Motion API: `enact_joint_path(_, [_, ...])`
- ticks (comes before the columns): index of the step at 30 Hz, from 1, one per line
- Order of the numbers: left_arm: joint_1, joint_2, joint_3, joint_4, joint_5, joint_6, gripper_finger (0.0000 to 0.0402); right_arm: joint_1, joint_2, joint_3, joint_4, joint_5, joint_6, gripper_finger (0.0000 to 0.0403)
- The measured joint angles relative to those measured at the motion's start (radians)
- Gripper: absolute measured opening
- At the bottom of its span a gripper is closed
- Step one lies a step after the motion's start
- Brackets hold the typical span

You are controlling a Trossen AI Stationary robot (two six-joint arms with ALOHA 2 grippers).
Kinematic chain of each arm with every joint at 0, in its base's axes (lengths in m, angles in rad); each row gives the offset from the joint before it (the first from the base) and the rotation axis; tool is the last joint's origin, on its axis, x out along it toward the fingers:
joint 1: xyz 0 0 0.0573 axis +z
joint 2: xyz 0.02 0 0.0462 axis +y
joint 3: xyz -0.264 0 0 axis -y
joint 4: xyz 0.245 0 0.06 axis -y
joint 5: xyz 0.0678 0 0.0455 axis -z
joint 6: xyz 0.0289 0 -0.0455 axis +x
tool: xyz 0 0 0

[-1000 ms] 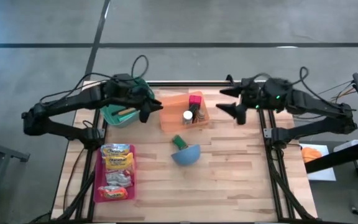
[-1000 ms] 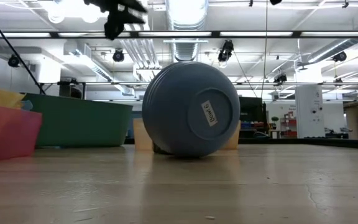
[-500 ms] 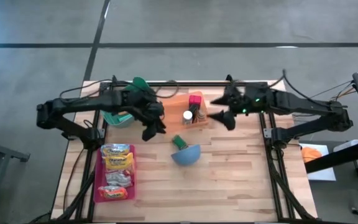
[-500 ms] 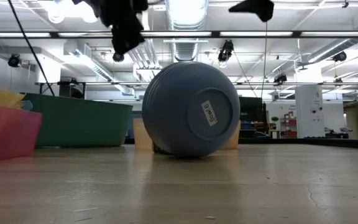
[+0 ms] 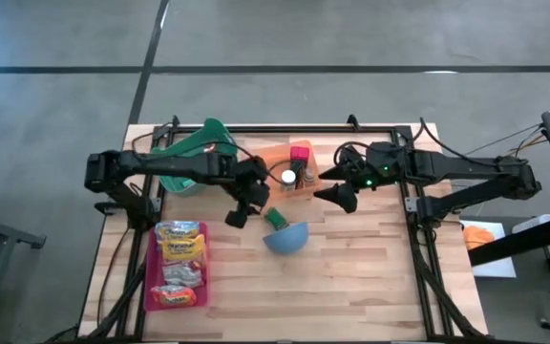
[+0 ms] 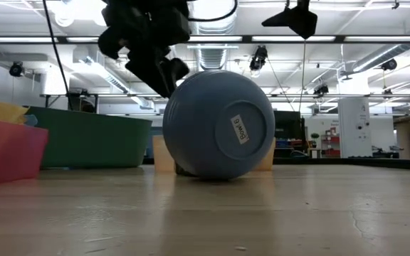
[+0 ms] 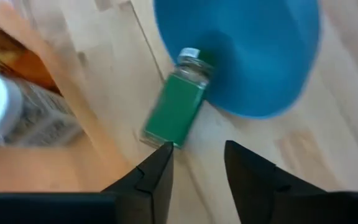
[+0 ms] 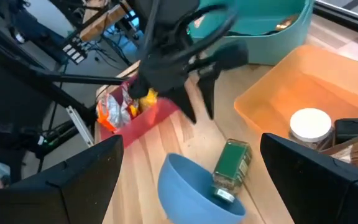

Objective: Pick & Place Food Item
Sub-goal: Put the green spice bottle into the orange bin

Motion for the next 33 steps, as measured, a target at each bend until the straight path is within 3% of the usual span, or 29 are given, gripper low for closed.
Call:
enact_joint_path(13, [-0.031,0.078,-0.017,0.161,-0.034,0.180,0.0306,0.013,-0.017,-0.023,0.008,0.017,0.036,0.0375])
enact_joint_path(33, [-0.052,0.283,-0.016,0.243,-0.067,0.303,0.0314,0.018,-0.017,-0.019,0.031,0.013,0.055,0.0375])
